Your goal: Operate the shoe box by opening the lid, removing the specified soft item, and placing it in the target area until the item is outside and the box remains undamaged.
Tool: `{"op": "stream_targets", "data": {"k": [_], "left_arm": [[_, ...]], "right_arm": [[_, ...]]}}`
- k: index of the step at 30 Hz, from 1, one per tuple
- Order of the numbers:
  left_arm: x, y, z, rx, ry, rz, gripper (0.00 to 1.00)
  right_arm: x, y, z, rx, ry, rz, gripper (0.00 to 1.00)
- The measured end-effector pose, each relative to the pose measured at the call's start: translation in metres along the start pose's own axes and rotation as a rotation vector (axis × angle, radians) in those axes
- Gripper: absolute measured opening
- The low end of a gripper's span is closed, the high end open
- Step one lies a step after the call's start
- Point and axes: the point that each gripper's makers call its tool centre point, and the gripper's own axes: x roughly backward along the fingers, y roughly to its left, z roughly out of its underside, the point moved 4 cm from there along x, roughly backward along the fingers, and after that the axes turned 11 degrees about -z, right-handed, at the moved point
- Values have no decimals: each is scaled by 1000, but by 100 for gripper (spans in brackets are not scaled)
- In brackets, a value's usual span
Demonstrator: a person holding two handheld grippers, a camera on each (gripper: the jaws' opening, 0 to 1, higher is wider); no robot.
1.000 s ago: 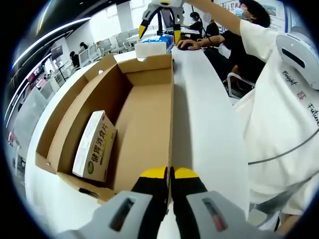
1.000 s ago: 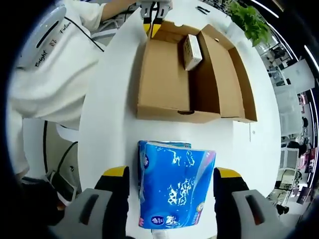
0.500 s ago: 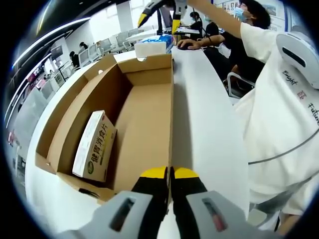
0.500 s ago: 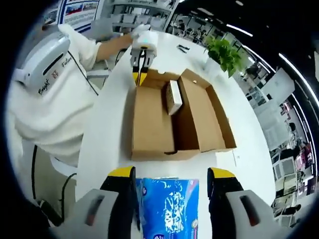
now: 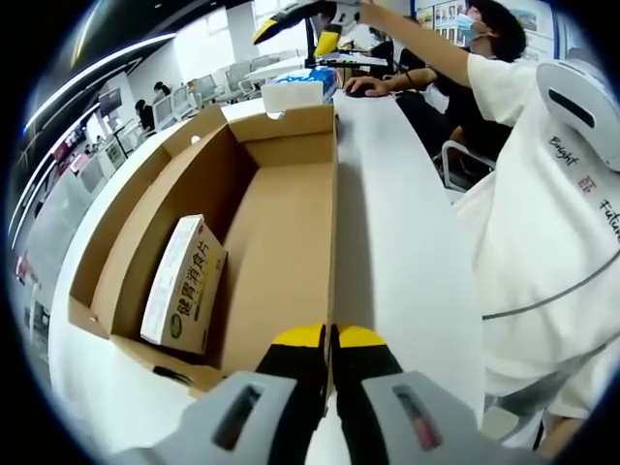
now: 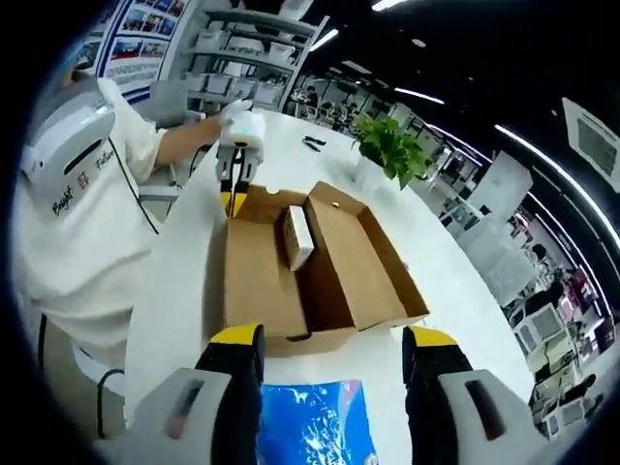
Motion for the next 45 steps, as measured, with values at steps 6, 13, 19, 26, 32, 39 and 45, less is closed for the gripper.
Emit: {"op": "stream_targets", "data": {"k": [6, 13, 19, 26, 32, 39, 45], "left_arm": [[0, -1, 0, -1, -2, 1, 2], [-1, -1, 0, 0, -2, 2, 2], [0, -1, 0, -1, -5, -2, 1], [0, -2, 0, -8, -4, 1, 1], [0, -3, 1, -36, -16, 2, 1], [1, -2, 0, -14, -18, -1, 1], [1, -2, 0, -12, -13, 0, 1]], "right_arm": [[4, -8, 0, -127, -89, 91, 55], [-2, -7, -12, -122, -199, 203, 44], [-16, 4, -6, -61, -70, 230, 36], [-22, 13, -30, -122, -208, 340, 39], [-26, 10, -31, -269, -298, 390, 41], [-16, 14, -34, -297, -380, 429, 49], [-8, 33, -28, -274, -408, 504, 53]]}}
